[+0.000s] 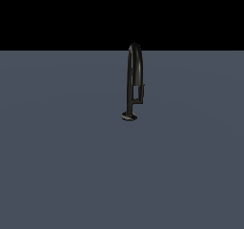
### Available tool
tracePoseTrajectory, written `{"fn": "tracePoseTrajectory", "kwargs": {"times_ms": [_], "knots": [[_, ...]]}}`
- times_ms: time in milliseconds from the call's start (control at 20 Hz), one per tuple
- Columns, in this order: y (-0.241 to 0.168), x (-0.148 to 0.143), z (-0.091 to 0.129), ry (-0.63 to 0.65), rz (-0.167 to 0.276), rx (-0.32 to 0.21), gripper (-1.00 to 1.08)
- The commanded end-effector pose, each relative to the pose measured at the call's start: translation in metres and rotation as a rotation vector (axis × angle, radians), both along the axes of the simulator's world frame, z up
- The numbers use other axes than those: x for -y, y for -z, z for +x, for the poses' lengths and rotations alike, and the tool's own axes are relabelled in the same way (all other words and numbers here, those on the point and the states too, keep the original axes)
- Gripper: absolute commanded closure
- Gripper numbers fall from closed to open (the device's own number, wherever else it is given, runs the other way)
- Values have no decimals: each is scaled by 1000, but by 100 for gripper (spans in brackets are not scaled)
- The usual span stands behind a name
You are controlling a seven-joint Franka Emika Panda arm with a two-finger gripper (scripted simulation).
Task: Turn on the faucet by rotating a designated handle.
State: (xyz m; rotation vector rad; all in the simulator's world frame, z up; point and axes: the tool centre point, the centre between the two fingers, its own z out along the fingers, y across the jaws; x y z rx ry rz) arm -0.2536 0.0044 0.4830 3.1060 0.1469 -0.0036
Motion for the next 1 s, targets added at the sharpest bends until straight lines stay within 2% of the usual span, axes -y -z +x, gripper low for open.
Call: {"fn": "tracePoseTrajectory", "kwargs": {"times_ms": [0,500,950], "knots": [[0,0,0,0,0,0,108],[0,-2,13,30,25,-30,108],[3,-6,50,111,94,-112,108]]}}
